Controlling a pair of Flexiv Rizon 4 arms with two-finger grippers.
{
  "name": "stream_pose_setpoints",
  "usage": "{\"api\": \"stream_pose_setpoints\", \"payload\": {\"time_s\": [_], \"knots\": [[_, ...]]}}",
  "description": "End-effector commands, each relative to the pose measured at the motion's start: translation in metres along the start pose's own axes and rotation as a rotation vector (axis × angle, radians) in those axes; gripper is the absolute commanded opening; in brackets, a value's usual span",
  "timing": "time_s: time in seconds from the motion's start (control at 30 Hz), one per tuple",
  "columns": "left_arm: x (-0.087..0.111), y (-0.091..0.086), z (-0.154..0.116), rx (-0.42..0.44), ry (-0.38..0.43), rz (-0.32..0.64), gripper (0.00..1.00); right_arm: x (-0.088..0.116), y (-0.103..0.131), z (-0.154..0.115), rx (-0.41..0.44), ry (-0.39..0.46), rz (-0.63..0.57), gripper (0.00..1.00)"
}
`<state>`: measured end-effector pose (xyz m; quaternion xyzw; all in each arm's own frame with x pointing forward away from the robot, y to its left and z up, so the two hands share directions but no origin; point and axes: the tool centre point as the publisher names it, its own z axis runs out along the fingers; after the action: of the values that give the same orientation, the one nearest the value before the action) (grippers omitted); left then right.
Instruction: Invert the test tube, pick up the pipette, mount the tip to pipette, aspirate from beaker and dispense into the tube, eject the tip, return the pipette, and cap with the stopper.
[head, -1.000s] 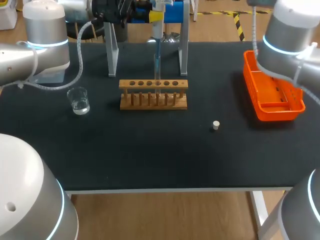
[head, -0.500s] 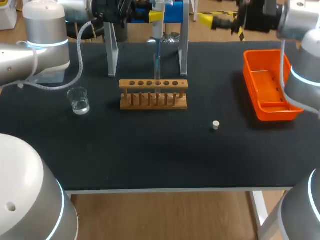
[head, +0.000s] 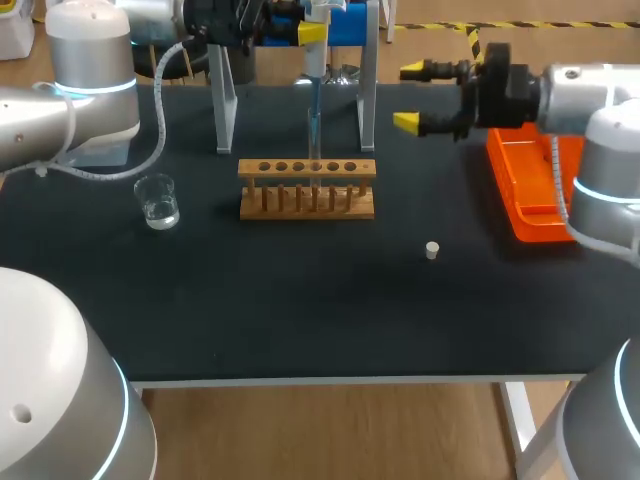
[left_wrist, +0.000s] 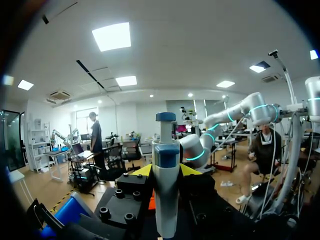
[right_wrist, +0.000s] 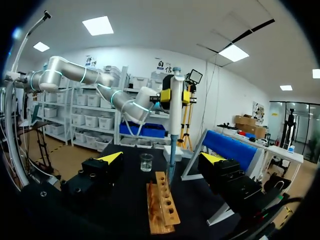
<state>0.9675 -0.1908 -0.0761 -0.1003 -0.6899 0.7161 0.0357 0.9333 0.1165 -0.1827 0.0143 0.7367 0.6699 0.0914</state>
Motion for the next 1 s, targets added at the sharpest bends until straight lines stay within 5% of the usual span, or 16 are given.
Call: {"api": "stream_pose_setpoints", "payload": {"time_s": [0.03,0.53,1.0], "knots": [[-0.002,0.000,-0.001,-0.001,0.007,0.000,0.00,-0.016,-0.024,0.033,0.032,0.051,-0.010,1.00],[-0.002,0.000,-0.001,-0.001,0.007,0.000,0.00,-0.027,-0.065,0.093,0.141,0.092,0.041,1.00],[-0.002,0.000,-0.001,-0.001,0.007,0.000,0.00,-0.025,-0.085,0.123,0.194,0.122,0.043,1.00]]}}
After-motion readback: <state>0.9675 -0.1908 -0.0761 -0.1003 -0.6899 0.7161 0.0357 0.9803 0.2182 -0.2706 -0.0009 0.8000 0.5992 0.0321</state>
